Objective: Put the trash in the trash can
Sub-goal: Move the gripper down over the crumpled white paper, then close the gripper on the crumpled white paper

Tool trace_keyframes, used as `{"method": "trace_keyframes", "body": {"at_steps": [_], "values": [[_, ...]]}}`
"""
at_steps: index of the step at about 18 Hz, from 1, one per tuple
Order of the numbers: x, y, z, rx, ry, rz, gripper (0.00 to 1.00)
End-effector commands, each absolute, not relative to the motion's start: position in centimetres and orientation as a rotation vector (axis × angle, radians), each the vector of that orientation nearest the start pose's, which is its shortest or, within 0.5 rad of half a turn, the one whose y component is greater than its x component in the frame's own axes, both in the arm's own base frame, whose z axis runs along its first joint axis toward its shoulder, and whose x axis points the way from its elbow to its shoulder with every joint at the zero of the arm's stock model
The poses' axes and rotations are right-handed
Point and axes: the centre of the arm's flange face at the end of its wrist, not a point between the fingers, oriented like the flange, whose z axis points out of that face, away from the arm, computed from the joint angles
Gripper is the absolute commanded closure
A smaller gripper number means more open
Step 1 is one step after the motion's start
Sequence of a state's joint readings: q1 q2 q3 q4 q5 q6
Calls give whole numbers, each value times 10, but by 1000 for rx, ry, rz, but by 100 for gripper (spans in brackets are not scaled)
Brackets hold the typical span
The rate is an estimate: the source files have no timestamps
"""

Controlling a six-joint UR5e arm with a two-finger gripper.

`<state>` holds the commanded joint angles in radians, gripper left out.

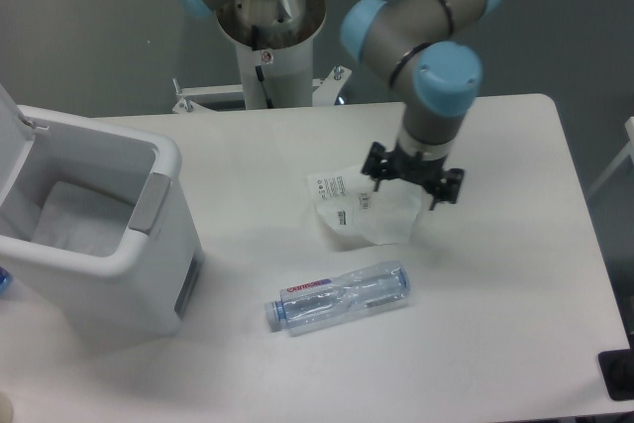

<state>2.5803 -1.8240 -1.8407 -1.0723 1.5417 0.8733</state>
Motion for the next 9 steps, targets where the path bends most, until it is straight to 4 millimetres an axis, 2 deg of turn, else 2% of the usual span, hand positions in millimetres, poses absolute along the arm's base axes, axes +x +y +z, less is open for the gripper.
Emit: {"method": "trace_keyframes", "body": {"at_steps": [3, 5, 9], "values": [[-362, 414, 269, -3128, -393, -64, 0], [-349, 425, 262, -3160, -502, -9, 0], [-335, 446, 241, -3226, -617, 89, 0]]}}
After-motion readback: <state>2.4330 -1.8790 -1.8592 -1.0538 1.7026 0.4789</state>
